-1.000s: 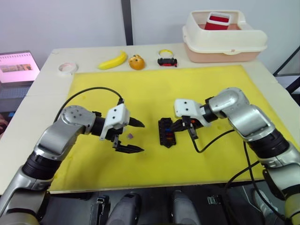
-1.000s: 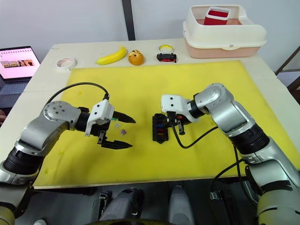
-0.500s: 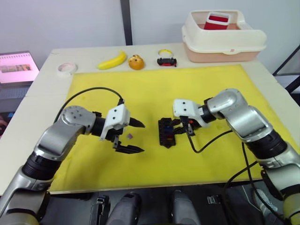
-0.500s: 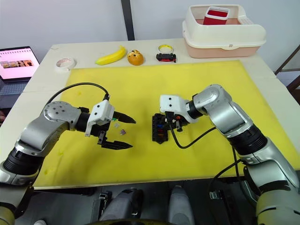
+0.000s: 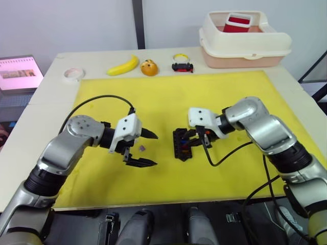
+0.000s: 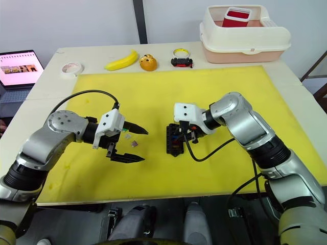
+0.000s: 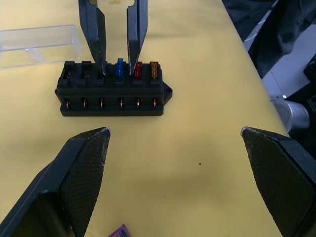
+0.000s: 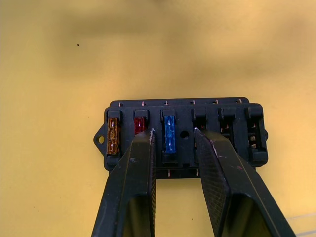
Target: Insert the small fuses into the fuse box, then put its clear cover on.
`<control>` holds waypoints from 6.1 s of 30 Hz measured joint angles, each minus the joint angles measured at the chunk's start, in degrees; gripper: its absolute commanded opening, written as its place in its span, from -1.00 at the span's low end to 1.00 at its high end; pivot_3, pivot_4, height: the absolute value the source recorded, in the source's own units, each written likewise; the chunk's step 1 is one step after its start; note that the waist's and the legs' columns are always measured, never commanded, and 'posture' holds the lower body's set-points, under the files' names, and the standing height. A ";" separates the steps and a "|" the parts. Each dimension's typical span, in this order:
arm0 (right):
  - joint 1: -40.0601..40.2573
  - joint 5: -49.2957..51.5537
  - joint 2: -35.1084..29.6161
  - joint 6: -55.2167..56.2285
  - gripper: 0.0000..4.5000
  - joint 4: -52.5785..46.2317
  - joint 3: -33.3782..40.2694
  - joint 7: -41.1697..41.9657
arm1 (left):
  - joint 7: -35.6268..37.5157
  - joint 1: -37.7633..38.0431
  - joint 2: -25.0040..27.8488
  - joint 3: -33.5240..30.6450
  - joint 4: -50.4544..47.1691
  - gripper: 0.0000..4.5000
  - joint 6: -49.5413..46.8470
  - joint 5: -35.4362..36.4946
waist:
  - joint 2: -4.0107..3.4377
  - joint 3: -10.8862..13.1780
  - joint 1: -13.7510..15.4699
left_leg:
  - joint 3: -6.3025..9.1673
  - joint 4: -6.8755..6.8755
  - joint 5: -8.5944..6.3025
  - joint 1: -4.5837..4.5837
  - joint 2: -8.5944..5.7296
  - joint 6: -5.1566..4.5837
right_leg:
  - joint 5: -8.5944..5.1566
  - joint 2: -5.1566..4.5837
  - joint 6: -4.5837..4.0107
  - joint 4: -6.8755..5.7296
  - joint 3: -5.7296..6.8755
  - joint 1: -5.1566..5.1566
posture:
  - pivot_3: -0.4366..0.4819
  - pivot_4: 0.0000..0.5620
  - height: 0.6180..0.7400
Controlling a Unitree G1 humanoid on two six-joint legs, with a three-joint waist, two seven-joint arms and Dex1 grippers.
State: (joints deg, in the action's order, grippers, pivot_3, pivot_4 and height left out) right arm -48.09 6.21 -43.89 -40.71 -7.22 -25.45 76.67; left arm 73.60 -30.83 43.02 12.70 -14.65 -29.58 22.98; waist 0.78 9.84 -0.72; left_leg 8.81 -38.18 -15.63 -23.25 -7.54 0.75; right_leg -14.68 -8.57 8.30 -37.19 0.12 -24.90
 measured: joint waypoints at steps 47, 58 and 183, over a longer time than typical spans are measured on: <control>11.20 6.30 1.60 12.66 -0.98 2.25 8.92 -5.98 | 0.61 -0.38 -0.25 0.03 0.32 1.00 0.25 -0.65 | 0.00 0.00 0.01 | 0.01 0.01 0.00 0.03 0.01 0.00 | 0.00 0.01 0.00 0.01 0.01 0.04 | -0.05 -0.47 1.00; 9.44 8.55 0.33 6.10 -0.98 -3.14 9.84 -5.50 | 0.69 -0.65 0.03 -0.56 0.33 1.00 -1.71 0.87 | -0.01 0.00 0.02 | 0.03 0.01 0.00 0.00 0.01 0.00 | 0.00 0.00 0.00 0.01 0.01 0.01 | -0.05 -0.47 1.00; 1.76 23.43 -10.23 -9.06 1.00 -23.00 14.81 -14.58 | 2.38 -16.22 -4.05 -7.25 52.04 0.62 -35.28 5.92 | -0.03 -0.02 0.21 | -0.14 -0.11 -0.04 -0.09 -0.04 -0.06 | 0.02 -0.05 0.03 -0.14 -0.02 -0.13 | -0.05 -0.47 1.00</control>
State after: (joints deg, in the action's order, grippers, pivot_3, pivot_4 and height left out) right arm -46.34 29.63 -54.13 -49.77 -30.22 -10.64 62.10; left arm 75.97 -47.05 38.97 5.44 37.39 -64.86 28.90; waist 0.75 9.82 -0.51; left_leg 8.67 -38.29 -15.66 -23.34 -7.57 0.69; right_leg -14.66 -8.62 8.33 -37.33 0.10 -25.04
